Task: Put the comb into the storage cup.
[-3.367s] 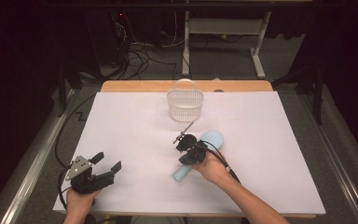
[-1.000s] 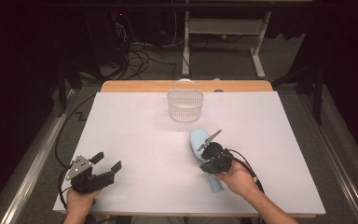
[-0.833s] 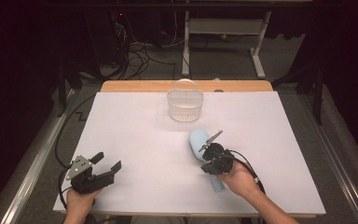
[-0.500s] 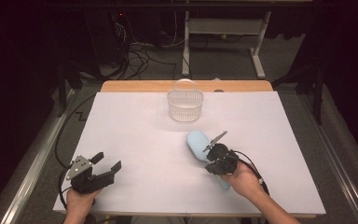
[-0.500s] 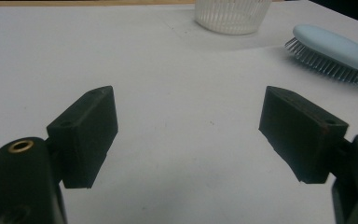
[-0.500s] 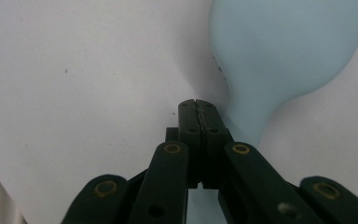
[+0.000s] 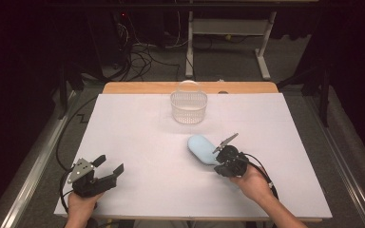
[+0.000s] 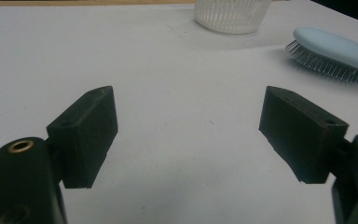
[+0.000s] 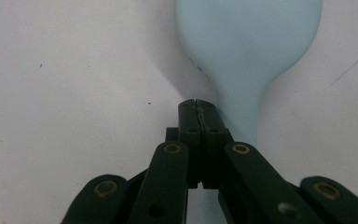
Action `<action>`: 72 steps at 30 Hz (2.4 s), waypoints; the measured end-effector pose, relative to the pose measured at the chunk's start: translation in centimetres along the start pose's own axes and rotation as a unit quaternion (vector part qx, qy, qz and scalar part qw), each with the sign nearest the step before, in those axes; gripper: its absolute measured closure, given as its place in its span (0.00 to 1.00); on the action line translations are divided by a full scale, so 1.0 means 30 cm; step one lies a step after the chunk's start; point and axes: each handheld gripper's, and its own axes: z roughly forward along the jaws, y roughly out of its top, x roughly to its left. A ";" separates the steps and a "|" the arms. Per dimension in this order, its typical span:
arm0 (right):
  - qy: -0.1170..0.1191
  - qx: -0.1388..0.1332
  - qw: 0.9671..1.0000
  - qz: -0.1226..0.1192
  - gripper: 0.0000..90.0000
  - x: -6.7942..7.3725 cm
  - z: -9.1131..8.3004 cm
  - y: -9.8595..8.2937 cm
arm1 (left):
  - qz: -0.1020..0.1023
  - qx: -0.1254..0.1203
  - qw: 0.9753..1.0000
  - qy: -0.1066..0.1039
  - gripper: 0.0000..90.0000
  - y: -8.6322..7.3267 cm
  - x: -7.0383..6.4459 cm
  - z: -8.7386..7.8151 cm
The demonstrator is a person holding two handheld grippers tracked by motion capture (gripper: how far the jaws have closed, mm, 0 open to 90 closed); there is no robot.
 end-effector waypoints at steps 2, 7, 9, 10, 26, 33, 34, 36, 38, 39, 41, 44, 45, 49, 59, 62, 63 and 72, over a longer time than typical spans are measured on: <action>-0.001 -0.003 1.000 -0.004 1.00 -0.002 -0.001 -0.002 | 0.000 0.000 1.000 0.000 0.21 0.000 0.000 0.000; 0.004 -0.022 1.000 0.003 0.98 -0.001 -0.007 -0.010 | 0.000 0.001 1.000 0.000 0.21 0.000 0.000 0.000; 0.007 -0.030 1.000 0.005 0.98 -0.001 -0.012 -0.012 | 0.000 0.001 1.000 0.000 0.21 0.000 0.001 0.000; 0.008 -0.033 0.999 0.006 0.97 0.000 -0.015 -0.013 | 0.000 0.001 1.000 0.000 0.21 0.000 0.001 0.000; -0.013 -0.086 0.996 0.015 0.69 0.002 -0.063 -0.022 | 0.000 0.002 1.000 0.000 0.21 0.000 0.001 0.001; -0.028 -0.081 0.996 0.022 0.59 -0.006 -0.062 -0.020 | 0.000 0.003 1.000 -0.001 0.21 0.000 0.000 0.001; -0.028 -0.081 0.996 0.023 0.58 -0.008 -0.061 -0.020 | -0.001 0.002 1.000 -0.001 0.21 -0.001 0.000 0.001; -0.030 -0.078 0.996 0.028 0.55 -0.011 -0.058 -0.020 | 0.000 0.003 1.000 -0.001 0.21 0.000 0.000 0.001; -0.033 -0.074 0.996 0.029 0.52 -0.017 -0.053 -0.018 | 0.001 0.002 1.000 0.000 0.21 -0.001 -0.001 0.000; -0.033 -0.071 0.996 0.030 0.51 -0.020 -0.049 -0.016 | 0.000 0.001 1.000 0.000 0.21 0.000 -0.001 0.000; -0.035 -0.067 0.996 0.037 0.49 -0.024 -0.040 -0.013 | 0.000 0.001 1.000 0.000 0.21 -0.001 0.000 -0.001; -0.036 -0.056 0.997 0.038 0.48 -0.028 -0.026 -0.008 | 0.000 0.001 1.000 0.000 0.21 -0.001 0.001 0.000; -0.038 -0.054 0.997 0.037 0.47 -0.029 -0.020 -0.006 | 0.000 0.001 1.000 0.000 0.21 -0.001 0.000 0.000; -0.038 -0.043 0.998 0.039 0.47 -0.031 0.003 0.000 | 0.001 0.002 1.000 -0.001 0.21 0.000 0.000 0.000; -0.040 -0.018 0.998 0.048 0.50 -0.045 0.047 0.015 | 0.000 0.004 1.000 -0.002 0.21 0.000 -0.001 0.001; -0.041 -0.013 0.998 0.050 0.51 -0.045 0.057 0.019 | 0.002 0.005 1.000 -0.002 0.21 0.000 -0.002 0.002; -0.042 -0.013 0.998 0.048 0.52 -0.046 0.060 0.020 | 0.002 0.005 1.000 -0.002 0.21 0.000 -0.002 0.001; -0.051 -0.010 0.998 0.036 0.63 -0.035 0.072 0.032 | 0.000 0.003 1.000 -0.002 0.21 0.000 -0.001 0.000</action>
